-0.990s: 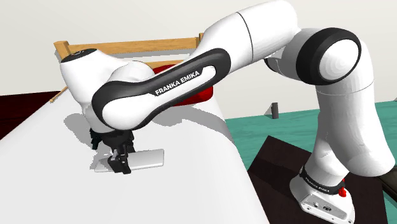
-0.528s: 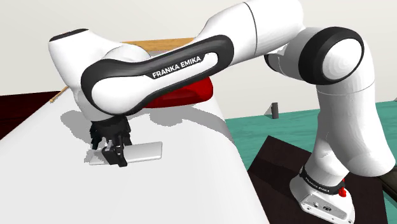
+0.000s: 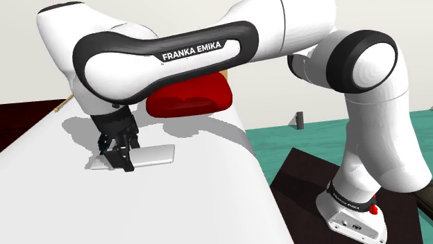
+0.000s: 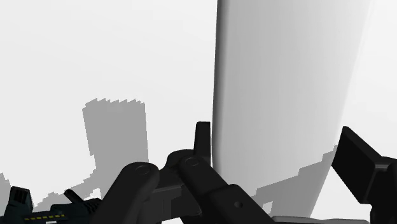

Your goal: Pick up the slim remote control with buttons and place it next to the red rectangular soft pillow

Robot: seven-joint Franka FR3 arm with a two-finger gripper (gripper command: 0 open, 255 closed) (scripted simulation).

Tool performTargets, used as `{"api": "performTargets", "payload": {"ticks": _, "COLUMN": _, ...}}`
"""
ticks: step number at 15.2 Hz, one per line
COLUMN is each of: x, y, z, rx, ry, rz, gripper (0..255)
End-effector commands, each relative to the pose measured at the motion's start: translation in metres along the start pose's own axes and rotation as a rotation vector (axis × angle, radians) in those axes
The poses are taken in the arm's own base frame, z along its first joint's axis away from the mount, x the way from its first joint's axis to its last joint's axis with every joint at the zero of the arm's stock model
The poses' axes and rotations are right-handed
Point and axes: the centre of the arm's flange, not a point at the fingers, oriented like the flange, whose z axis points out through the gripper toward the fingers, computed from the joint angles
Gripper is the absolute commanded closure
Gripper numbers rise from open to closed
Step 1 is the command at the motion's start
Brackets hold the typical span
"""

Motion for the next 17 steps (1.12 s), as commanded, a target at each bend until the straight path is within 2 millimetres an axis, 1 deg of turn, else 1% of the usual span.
{"api": "performTargets", "payload": {"ticks": 1, "x": -0.001, "y": 0.000, "z": -0.011, "rx": 0.000, "ry": 0.000, "rz": 0.000, "gripper": 255}}
{"api": "performTargets", "payload": {"ticks": 15, "x": -0.001, "y": 0.000, "z": -0.085, "rx": 0.000, "ry": 0.000, "rz": 0.000, "gripper": 255}}
{"api": "performTargets", "payload": {"ticks": 16, "x": -0.001, "y": 0.000, "z": -0.087, "rx": 0.000, "ry": 0.000, "rz": 0.000, "gripper": 255}}
{"api": "performTargets", "payload": {"ticks": 17, "x": -0.005, "y": 0.013, "z": -0.087, "rx": 0.000, "ry": 0.000, "rz": 0.000, "gripper": 255}}
